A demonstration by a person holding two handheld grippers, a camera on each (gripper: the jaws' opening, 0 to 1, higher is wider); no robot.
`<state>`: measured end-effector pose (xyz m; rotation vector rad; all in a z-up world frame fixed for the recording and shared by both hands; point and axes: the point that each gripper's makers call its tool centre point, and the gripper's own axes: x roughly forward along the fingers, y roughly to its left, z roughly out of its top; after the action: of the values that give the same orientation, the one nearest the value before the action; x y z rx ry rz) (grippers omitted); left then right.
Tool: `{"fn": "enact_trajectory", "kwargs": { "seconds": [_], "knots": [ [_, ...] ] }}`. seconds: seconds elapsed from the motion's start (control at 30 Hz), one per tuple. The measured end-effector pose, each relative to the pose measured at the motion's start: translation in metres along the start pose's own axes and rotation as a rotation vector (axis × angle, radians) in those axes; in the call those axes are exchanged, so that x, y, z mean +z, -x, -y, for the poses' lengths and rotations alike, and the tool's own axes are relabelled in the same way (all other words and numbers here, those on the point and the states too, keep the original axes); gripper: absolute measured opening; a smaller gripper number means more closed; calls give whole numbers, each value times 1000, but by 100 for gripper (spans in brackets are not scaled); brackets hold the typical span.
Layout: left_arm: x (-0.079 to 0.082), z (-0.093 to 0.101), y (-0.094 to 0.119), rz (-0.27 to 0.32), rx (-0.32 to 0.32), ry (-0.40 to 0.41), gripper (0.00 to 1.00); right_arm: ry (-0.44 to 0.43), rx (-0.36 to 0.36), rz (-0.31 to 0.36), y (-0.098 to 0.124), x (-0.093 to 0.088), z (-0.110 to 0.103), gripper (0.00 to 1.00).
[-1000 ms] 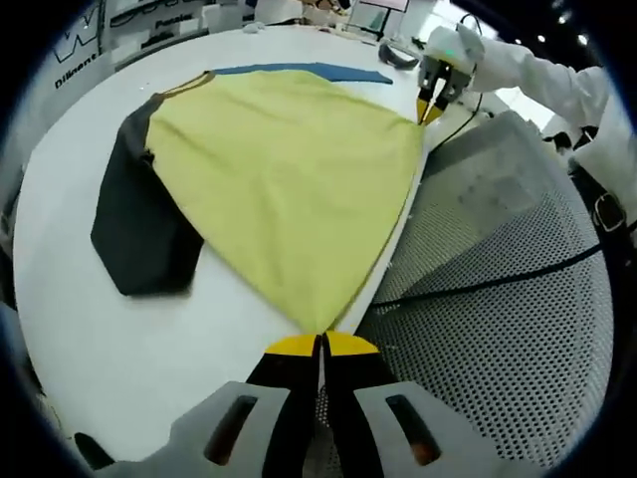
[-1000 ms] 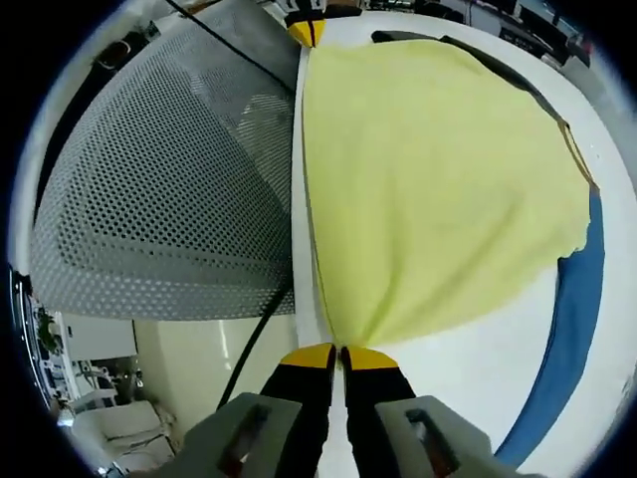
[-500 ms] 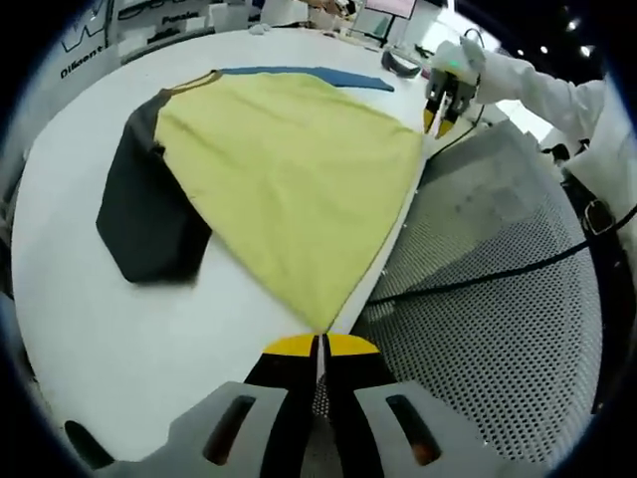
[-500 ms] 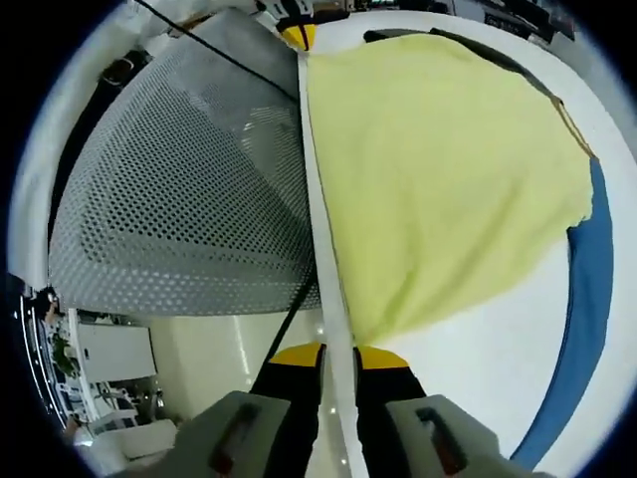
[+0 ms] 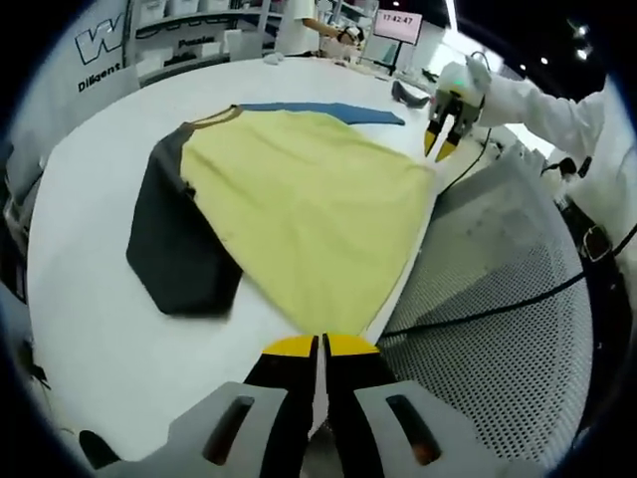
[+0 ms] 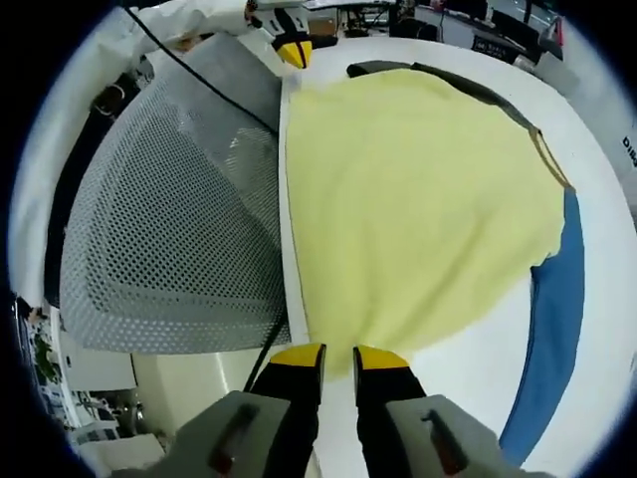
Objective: Fold the garment on the visible template until the final outline fits inside the template.
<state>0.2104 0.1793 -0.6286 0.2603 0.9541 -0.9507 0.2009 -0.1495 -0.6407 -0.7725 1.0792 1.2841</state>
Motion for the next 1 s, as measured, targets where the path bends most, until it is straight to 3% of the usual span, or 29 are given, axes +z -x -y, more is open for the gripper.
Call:
{"fn": "enact_trajectory", "kwargs": {
  "seconds": [0.53,0.67,1.0],
  "knots": [
    [19,-19,1,93,116,10,7,-67,-123,205,1,40,23,25],
    [22,-24,0,113,144,26,10,-70,-143,223,1,45,26,28],
    [32,-54,7,196,283,72,22,-90,-190,295,4,60,33,37]
  ]
}}
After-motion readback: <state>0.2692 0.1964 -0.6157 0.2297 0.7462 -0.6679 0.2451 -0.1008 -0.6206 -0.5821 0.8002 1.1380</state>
